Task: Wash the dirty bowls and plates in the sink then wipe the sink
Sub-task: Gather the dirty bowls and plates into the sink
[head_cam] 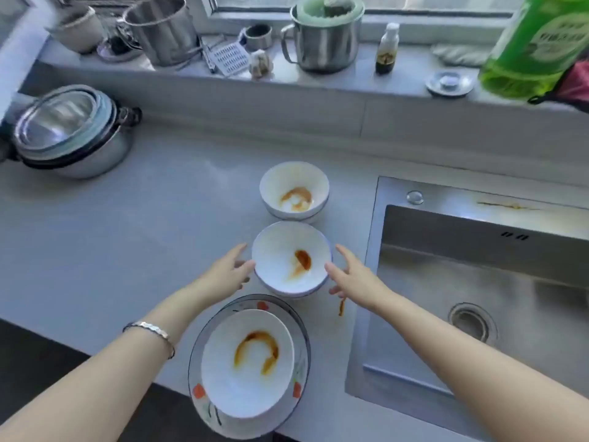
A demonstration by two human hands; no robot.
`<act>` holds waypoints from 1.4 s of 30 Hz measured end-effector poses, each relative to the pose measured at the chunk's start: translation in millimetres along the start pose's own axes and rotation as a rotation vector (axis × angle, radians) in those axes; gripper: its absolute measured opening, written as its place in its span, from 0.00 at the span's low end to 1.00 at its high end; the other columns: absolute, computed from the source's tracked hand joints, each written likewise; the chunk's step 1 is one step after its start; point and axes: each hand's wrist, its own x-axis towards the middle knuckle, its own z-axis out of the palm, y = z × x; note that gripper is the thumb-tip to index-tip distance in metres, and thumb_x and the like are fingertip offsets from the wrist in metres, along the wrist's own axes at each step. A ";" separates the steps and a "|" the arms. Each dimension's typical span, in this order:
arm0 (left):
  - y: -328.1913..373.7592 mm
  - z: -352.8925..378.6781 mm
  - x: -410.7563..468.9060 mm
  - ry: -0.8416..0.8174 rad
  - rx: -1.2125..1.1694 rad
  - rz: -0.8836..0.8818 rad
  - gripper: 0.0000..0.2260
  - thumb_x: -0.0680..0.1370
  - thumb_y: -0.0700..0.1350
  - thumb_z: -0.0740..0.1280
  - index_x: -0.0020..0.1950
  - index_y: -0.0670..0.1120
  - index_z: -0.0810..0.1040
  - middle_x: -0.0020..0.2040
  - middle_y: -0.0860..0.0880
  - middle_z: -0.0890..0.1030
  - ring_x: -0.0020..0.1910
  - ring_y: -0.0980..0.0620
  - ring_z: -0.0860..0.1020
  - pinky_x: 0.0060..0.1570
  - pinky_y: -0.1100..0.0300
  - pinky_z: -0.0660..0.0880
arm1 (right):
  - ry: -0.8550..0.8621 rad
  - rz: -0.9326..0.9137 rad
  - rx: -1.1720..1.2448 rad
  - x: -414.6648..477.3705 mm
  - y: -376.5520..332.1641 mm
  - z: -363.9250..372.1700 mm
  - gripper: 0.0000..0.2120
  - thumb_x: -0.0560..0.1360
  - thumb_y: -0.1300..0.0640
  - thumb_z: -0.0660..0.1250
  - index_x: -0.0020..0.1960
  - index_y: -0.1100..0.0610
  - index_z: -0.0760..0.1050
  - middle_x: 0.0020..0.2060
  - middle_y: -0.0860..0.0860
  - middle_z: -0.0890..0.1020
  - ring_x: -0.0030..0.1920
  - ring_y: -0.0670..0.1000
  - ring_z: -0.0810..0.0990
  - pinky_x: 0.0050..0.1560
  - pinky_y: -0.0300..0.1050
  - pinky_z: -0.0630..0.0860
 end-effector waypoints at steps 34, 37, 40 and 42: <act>119.8 272.1 21.6 -0.300 0.050 0.080 0.22 0.81 0.53 0.57 0.73 0.49 0.62 0.66 0.47 0.74 0.62 0.50 0.74 0.60 0.58 0.70 | 0.448 0.289 0.499 -55.5 228.1 -169.9 0.15 0.72 0.71 0.59 0.47 0.52 0.76 0.40 0.51 0.81 0.44 0.57 0.81 0.39 0.49 0.81; 112.0 287.3 28.6 -0.235 0.100 0.058 0.18 0.81 0.50 0.57 0.70 0.47 0.67 0.66 0.48 0.74 0.63 0.51 0.73 0.56 0.64 0.67 | 0.476 0.361 0.464 -14.8 264.6 -172.0 0.16 0.72 0.69 0.62 0.59 0.60 0.75 0.44 0.55 0.80 0.45 0.58 0.80 0.38 0.43 0.80; 103.6 294.0 34.5 -0.189 0.082 0.010 0.16 0.81 0.50 0.57 0.68 0.48 0.69 0.63 0.48 0.75 0.61 0.52 0.74 0.55 0.63 0.66 | 0.438 0.433 0.587 24.1 282.5 -164.4 0.23 0.74 0.68 0.62 0.68 0.59 0.67 0.49 0.61 0.78 0.44 0.59 0.79 0.27 0.40 0.78; 98.7 295.0 37.5 -0.158 0.079 -0.007 0.15 0.81 0.50 0.57 0.67 0.49 0.70 0.59 0.49 0.77 0.58 0.52 0.74 0.54 0.63 0.67 | 0.416 0.451 0.665 45.7 289.3 -157.7 0.25 0.74 0.69 0.62 0.70 0.60 0.64 0.56 0.63 0.77 0.49 0.62 0.79 0.25 0.41 0.79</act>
